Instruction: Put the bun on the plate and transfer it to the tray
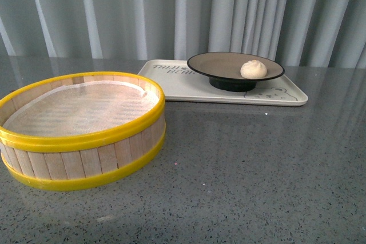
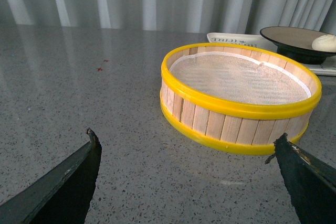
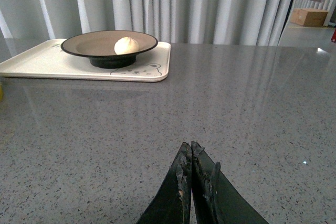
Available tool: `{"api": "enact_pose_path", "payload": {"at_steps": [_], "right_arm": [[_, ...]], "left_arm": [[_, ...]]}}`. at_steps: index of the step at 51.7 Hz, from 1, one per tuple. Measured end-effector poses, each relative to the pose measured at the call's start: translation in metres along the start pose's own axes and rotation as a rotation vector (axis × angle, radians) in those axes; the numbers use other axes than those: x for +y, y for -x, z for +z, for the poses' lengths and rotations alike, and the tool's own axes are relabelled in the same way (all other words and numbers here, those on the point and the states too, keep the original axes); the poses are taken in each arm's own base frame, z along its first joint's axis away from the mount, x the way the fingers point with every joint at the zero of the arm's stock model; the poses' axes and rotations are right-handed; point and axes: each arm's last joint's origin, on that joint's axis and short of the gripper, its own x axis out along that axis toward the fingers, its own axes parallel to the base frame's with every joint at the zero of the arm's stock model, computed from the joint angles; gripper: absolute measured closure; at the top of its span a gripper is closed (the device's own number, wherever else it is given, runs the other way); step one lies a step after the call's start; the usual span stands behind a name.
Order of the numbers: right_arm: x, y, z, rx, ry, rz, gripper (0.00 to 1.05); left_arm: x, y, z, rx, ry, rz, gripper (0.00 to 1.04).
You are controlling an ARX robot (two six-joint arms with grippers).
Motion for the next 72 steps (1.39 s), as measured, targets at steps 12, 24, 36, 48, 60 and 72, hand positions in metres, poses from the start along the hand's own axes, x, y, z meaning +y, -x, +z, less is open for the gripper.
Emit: {"api": "enact_pose_path", "payload": {"at_steps": [12,24,36,48,60,72], "right_arm": [[0.0,0.003,0.0,0.0,0.0,0.0,1.03],[0.0,0.014,-0.003,0.005,0.0,0.002,1.03],[0.0,0.014,-0.003,0.006,0.0,0.002,0.99],[0.0,0.014,-0.003,0.006,0.0,0.002,0.54],[0.0,0.014,-0.003,0.006,0.0,0.002,0.08],[0.0,0.014,-0.003,0.006,0.0,0.002,0.09]], "left_arm": [[0.0,0.0,0.0,0.0,0.0,0.0,0.07],[0.0,0.0,0.0,0.0,0.0,0.0,0.07],[0.0,0.0,0.0,0.0,0.0,0.0,0.07],[0.0,0.0,0.0,0.0,0.0,0.0,0.07],[0.0,0.0,0.0,0.0,0.0,0.0,0.07],[0.0,0.0,0.0,0.0,0.0,0.0,0.07]]}}
